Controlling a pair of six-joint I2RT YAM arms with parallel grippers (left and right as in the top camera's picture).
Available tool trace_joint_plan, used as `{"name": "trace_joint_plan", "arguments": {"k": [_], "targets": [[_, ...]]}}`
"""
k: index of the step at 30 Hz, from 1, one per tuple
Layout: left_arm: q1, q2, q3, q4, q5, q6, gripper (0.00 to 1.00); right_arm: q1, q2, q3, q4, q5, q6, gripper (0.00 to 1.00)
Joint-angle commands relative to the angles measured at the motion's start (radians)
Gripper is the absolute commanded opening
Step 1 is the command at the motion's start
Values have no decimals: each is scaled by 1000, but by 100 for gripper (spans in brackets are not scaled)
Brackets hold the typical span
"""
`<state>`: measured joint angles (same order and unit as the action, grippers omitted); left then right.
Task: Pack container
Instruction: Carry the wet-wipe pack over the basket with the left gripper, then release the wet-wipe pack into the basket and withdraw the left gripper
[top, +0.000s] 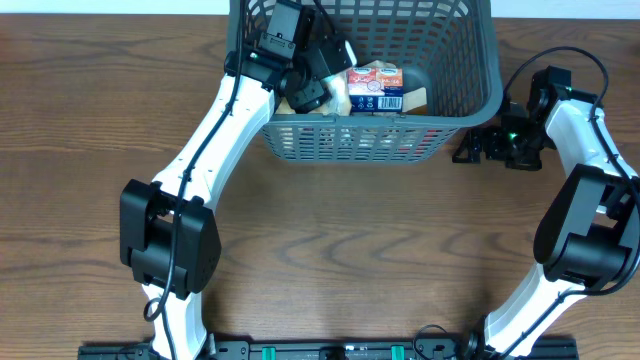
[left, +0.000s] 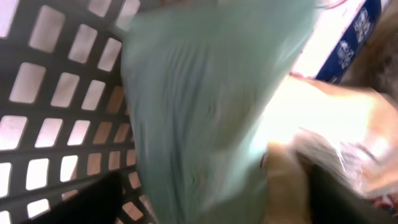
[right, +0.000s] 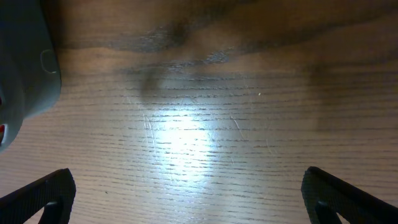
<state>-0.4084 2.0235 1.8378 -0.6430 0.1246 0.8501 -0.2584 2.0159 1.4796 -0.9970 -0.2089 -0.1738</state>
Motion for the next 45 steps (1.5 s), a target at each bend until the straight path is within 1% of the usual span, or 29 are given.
{"name": "trace_joint_plan", "arguments": {"k": [1, 6, 14, 15, 17, 24, 30, 33, 38, 42, 45], "targets": [[-3, -18, 7, -4, 6, 2, 89, 10, 3, -2, 8, -5, -14, 99], [-3, -51, 7, 3, 5, 2, 91, 9, 3, -2, 20, -5, -14, 99], [-3, -90, 7, 55, -13, 2, 92, 10, 3, -2, 20, -5, -14, 99], [-3, -96, 7, 63, -13, 2, 98, 9, 3, -2, 19, -5, -14, 99], [-3, -109, 7, 78, -19, 2, 99, 10, 3, -2, 18, -5, -14, 99], [1, -156, 8, 137, -159, 2, 99, 9, 3, -2, 23, -5, -15, 99], [34, -224, 7, 147, -194, -11, 99, 6, 3, 25, 61, 3, -14, 99], [65, -264, 8, 187, -201, -80, 99, 2, 3, 69, 68, 13, -14, 99], [138, -315, 7, 234, -227, -211, 99, 2, 3, 181, 74, 94, -9, 99], [213, -340, 7, 233, -319, -374, 99, 2, 3, 301, 103, 172, 20, 99], [278, -344, 7, 228, -418, -526, 99, 2, 3, 388, 140, 195, 32, 99]]}}
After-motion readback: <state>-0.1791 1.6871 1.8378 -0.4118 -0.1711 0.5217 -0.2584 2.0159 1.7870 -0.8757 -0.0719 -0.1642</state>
